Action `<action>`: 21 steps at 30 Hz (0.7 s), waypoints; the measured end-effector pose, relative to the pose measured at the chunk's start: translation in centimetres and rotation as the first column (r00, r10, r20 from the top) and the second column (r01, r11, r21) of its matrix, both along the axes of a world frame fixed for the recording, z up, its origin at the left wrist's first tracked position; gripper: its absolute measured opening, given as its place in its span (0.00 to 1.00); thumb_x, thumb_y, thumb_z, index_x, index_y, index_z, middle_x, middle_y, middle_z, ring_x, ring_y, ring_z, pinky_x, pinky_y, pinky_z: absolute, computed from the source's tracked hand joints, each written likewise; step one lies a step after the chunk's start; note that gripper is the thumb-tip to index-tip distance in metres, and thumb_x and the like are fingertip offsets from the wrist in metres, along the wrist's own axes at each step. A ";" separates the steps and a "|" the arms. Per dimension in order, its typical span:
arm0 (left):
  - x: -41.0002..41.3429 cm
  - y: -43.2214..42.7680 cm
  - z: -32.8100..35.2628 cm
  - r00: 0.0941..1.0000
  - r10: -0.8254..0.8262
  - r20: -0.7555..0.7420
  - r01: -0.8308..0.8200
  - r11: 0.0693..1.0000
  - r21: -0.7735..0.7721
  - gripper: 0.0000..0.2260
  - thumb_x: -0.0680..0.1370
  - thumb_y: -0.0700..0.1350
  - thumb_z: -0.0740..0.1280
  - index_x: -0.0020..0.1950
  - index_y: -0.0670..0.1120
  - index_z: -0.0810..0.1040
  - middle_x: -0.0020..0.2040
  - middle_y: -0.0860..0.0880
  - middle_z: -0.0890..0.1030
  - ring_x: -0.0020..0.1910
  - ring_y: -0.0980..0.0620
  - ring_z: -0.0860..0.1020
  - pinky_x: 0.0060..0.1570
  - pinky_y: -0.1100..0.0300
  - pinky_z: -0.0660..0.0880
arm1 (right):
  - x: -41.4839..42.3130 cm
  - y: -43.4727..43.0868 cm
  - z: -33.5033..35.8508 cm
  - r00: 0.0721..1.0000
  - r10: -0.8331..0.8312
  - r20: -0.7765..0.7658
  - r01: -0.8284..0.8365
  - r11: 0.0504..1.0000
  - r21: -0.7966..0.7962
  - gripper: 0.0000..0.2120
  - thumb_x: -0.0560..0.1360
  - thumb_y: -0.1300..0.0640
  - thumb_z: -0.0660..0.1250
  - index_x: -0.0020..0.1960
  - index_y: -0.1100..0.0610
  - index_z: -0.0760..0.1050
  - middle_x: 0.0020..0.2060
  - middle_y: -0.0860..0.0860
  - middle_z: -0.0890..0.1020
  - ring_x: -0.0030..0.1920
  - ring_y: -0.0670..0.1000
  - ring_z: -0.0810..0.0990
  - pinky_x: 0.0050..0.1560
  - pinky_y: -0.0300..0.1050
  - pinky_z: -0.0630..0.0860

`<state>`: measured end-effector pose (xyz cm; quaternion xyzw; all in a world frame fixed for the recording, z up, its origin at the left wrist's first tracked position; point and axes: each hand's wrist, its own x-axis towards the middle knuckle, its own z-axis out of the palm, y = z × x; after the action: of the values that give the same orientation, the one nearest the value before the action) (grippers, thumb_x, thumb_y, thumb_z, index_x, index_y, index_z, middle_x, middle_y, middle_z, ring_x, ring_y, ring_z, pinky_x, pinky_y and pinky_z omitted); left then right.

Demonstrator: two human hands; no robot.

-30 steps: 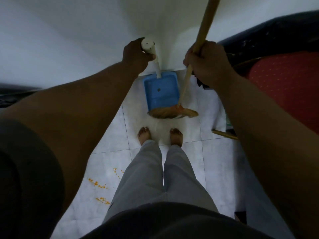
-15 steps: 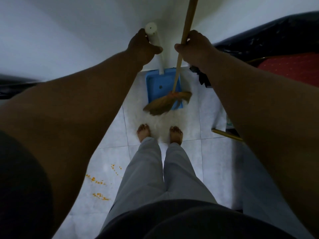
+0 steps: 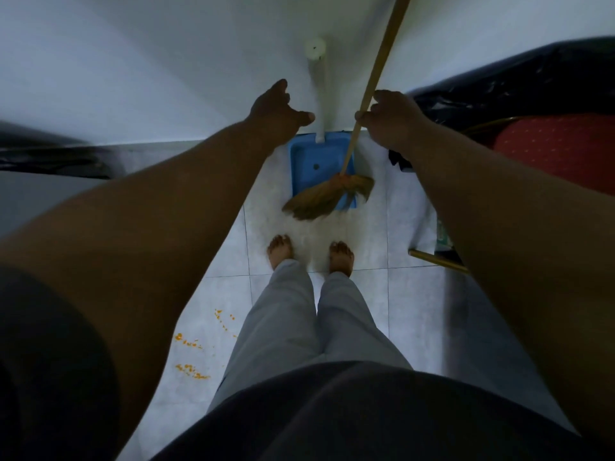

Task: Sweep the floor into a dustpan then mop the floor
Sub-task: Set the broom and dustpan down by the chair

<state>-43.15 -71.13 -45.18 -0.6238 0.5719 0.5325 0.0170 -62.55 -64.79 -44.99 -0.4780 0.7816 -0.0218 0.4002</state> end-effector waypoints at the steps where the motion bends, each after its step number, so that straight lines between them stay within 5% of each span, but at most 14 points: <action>1: 0.4 0.3 0.2 1.000 -0.016 0.008 0.016 1.000 -0.011 0.40 0.78 0.49 0.71 0.81 0.45 0.51 0.79 0.46 0.62 0.76 0.50 0.63 0.75 0.56 0.61 | 0.2 0.2 0.2 1.000 -0.001 -0.007 0.001 1.000 0.007 0.20 0.80 0.51 0.61 0.65 0.64 0.73 0.60 0.61 0.78 0.60 0.61 0.76 0.52 0.45 0.70; 9: 4.5 1.8 3.9 0.983 -0.136 0.124 0.149 0.984 -0.094 0.37 0.80 0.57 0.64 0.82 0.45 0.50 0.80 0.45 0.59 0.78 0.47 0.60 0.76 0.55 0.58 | 2.9 1.0 4.7 0.998 0.060 -0.021 -0.060 0.998 0.001 0.31 0.80 0.43 0.58 0.76 0.61 0.61 0.75 0.56 0.64 0.73 0.56 0.65 0.68 0.42 0.62; 17: 9.8 2.5 12.4 0.948 -0.197 0.250 0.257 0.937 -0.237 0.37 0.81 0.59 0.62 0.82 0.44 0.48 0.80 0.42 0.56 0.78 0.44 0.57 0.76 0.53 0.55 | 6.5 1.7 14.4 0.999 0.001 -0.050 -0.012 0.976 -0.218 0.29 0.80 0.46 0.61 0.77 0.58 0.60 0.71 0.58 0.71 0.69 0.56 0.71 0.66 0.45 0.68; 21: 12.0 1.9 17.2 0.935 -0.185 0.304 0.287 0.897 -0.335 0.37 0.81 0.60 0.60 0.82 0.44 0.47 0.80 0.41 0.54 0.79 0.44 0.55 0.75 0.52 0.54 | 8.7 1.3 19.8 0.983 0.073 -0.166 -0.128 0.928 -0.350 0.29 0.81 0.48 0.60 0.77 0.60 0.60 0.72 0.60 0.69 0.71 0.58 0.67 0.69 0.50 0.65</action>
<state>-31.10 -69.27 -27.99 -0.6063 0.7272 0.3193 0.0388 -53.90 -63.52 -25.15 -0.5828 0.7668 -0.1077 0.2465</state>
